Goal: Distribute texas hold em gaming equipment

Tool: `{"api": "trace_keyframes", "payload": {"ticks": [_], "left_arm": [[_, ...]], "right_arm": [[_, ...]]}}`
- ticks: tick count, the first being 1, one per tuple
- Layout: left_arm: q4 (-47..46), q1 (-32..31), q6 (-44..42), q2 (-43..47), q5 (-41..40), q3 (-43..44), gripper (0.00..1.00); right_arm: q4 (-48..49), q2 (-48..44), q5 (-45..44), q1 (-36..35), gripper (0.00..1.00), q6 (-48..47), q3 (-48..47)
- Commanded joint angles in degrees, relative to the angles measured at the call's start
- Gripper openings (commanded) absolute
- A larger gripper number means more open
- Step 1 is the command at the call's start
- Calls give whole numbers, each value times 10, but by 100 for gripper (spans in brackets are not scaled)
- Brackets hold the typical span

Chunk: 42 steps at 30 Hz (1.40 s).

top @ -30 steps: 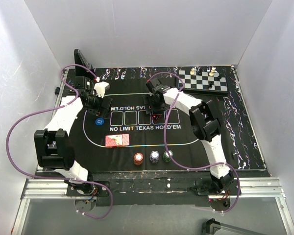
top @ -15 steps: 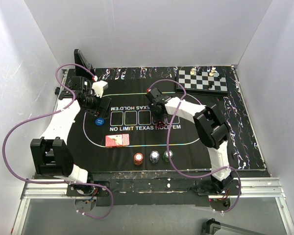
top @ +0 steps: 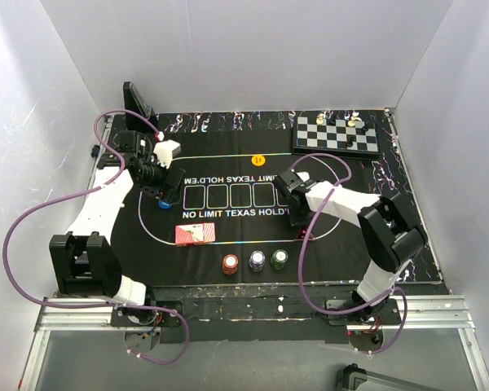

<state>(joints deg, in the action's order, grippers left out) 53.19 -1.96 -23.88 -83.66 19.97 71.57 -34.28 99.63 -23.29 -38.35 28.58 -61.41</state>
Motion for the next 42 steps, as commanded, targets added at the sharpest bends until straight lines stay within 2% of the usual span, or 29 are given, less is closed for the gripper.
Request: {"api": "trace_keyframes", "payload": {"ticks": [1,7,11,13,15,17,23,26,30,37,42], "left_arm": [[28,3,-34,35,3,-7,100],[46,4,-50,51,5,-14,100],[54,3,-38,61,16,-10,100],[60,4,-25,68,23,-5,100],[66,3,-12,73,25,2,100],[70,5,4,79,31,7,100],[77,19,53,86,33,24,100],[82,19,72,89,11,27,100],[92,19,92,91,-22,20,100],[98,19,100,117,-57,8,100],[107,19,100,128,-77,16,100]], "right_arm": [[-105,-41,-6,1,32,60,51],[-115,-87,3,13,33,86,96],[-139,-93,-8,10,38,69,43],[-148,-103,-9,2,45,51,-7],[-150,-116,3,-15,60,26,-59],[-148,-130,7,-42,71,6,-106],[-141,-128,46,-149,83,-41,-208],[-137,-110,63,-227,86,-41,-224],[-92,-87,103,-284,87,-21,-205],[-34,-49,153,-319,89,-5,-185],[-22,-13,155,-328,90,-2,-182]]}}
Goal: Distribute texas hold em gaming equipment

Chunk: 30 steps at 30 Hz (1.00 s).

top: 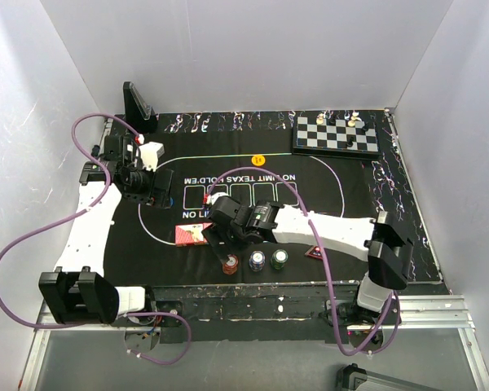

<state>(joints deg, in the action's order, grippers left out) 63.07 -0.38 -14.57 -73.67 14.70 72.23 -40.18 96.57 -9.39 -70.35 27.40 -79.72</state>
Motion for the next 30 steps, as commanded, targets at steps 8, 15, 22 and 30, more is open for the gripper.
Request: {"api": "trace_keyframes", "payload": {"ticks": [8,15,22,30], "left_arm": [[7,3,8,36,-26,4,100],[3,3,4,43,-32,-1,100],[-1,3,1,44,-33,2,100],[-7,3,-5,49,-39,-6,100]], "right_arm": [[57,56,21,-12,91,18,12],[52,77,18,-15,81,24,18],[55,87,17,-16,73,35,27],[59,78,11,-16,54,42,33]]}}
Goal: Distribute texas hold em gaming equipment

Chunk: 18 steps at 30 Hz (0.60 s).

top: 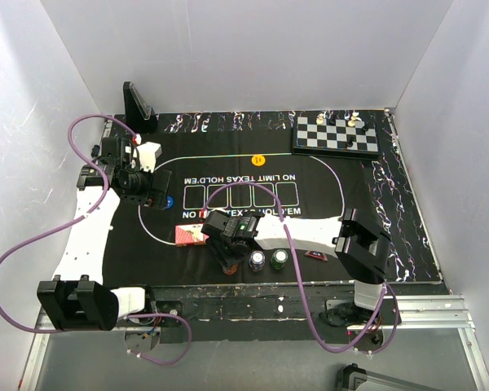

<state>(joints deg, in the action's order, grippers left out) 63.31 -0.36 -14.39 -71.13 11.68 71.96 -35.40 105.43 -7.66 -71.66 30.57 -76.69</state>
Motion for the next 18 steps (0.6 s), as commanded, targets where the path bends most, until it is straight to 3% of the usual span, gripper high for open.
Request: {"api": "trace_keyframes", "payload": {"ticks": [1,7,18], "left_arm": [[-10,3,-7,25,-8,-4,100],[-13,3,-10,28,-6,-11,100],[-13,3,-13,21,9,-9,100]], "right_arm": [[12,-11,-6,-3,52,11,5],[3,-28,-11,-4,40,10,-1],[-34,-34,-8,-9,39,-4,-43]]}}
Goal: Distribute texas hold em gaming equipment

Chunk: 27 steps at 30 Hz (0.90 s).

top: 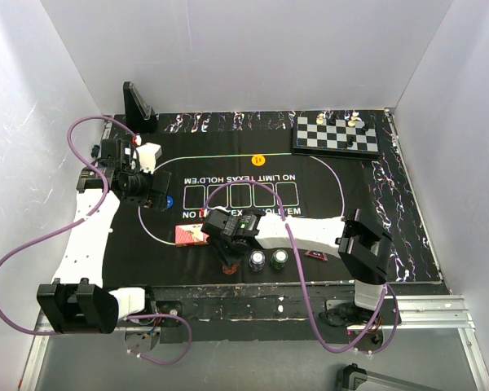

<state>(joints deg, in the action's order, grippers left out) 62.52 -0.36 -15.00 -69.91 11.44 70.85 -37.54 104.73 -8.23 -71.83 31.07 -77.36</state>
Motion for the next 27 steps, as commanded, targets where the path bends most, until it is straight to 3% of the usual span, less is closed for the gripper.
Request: {"api": "trace_keyframes", "payload": {"ticks": [1,18,27], "left_arm": [[-5,3,-8,10,12,2,100],[-10,3,-21,19,11,-7,100],[-8,3,-23,21,15,-7,100]], "right_arm": [[-14,-26,0,-9,39,-10,-40],[-32,7,-12,-12,40,-19,-63],[-103,58,-27,-11,38,-55,-206]]}}
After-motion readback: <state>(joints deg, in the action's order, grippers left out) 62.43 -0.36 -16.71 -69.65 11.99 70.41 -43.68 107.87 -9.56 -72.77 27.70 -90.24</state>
